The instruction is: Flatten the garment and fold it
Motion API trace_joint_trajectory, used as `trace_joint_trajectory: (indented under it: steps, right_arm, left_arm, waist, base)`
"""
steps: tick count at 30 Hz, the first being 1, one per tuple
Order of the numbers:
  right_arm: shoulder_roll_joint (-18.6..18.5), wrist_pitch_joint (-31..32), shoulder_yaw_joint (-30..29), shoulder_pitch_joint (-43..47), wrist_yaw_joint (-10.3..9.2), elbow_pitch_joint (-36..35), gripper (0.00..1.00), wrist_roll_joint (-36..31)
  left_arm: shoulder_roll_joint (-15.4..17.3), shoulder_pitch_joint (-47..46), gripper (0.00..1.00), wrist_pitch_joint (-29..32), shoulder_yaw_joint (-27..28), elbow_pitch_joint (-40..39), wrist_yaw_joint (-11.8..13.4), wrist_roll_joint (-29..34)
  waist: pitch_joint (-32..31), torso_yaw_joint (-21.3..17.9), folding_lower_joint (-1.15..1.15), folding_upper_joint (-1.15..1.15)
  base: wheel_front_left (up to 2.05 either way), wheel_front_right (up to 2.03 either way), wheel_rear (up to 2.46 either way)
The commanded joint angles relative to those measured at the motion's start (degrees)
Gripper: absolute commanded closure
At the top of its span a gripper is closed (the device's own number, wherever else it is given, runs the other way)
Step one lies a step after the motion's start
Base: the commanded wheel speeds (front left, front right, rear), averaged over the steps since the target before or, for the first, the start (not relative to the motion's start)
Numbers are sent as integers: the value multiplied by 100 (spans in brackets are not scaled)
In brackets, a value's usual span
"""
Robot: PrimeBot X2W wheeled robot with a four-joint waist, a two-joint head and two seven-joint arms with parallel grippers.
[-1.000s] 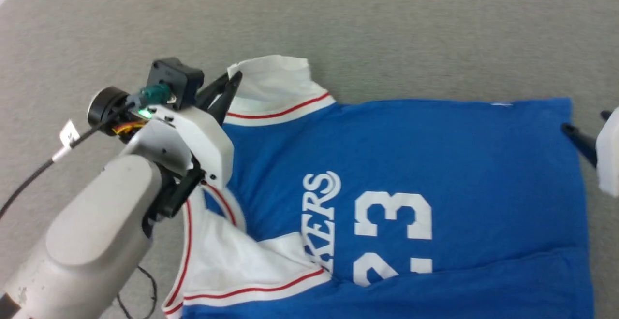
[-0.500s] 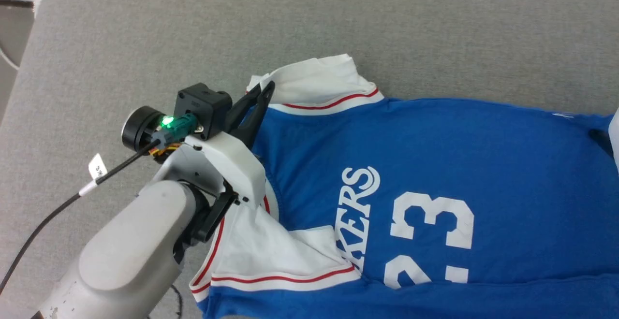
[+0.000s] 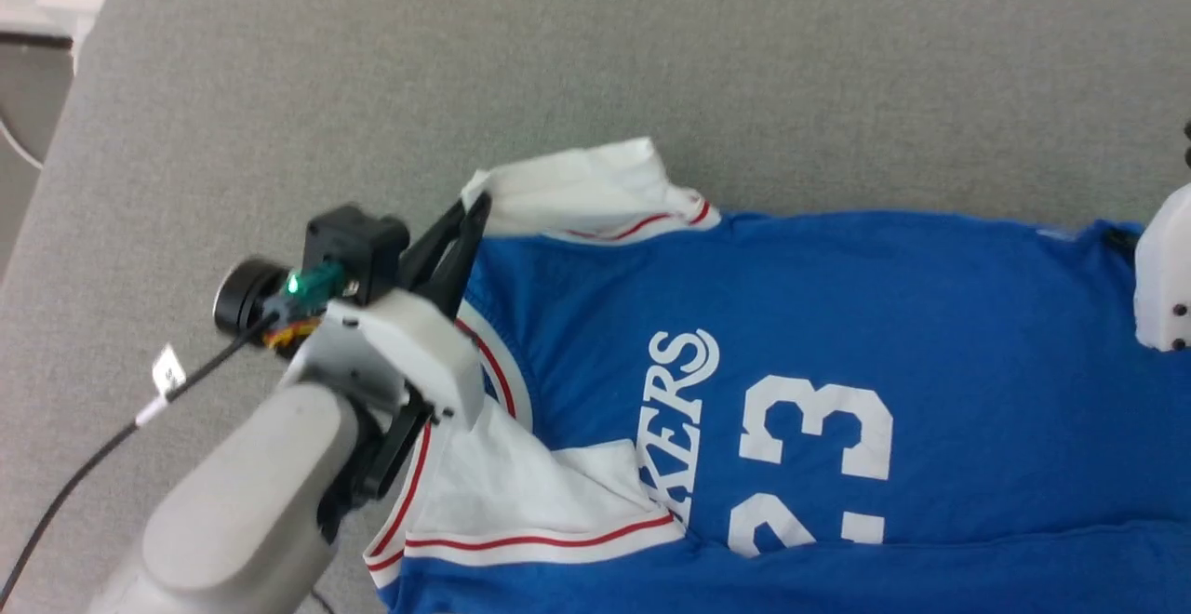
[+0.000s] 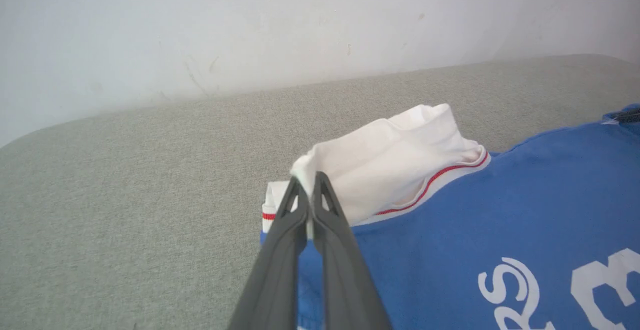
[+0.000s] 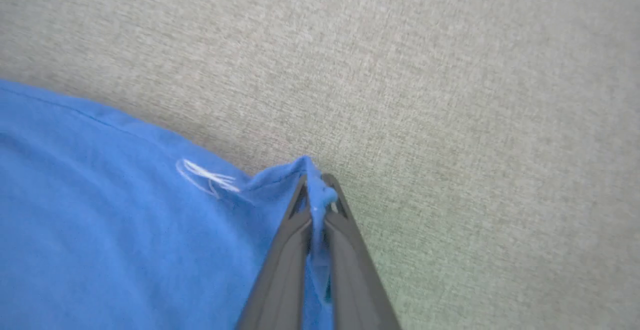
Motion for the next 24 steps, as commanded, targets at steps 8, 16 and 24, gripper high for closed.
trace_joint_trajectory:
  steps: [8,16,24]
  right_arm:
    - [10,-854,-274,949,-4,-673,100,270]
    - [333,-1082,-894,2435,-4,-1598,100,109]
    - [496,-797,-1173,3395,-4,-2049,100,-149]
  left_arm:
    - [286,1141,100,-209,313,-386,571,-371]
    - [660,2417,100,-183,362,-1017,1021,-655]
    - [949,3314,100,57,204,-1124,1049,-1008]
  waist:
    - [-973,-224,-1,0]
    - [-1299,-358,-1,0]
    - [-1327,-420,-1,0]
  base:
    - [0,0,0]
    - [0,0,0]
    - [0,0,0]
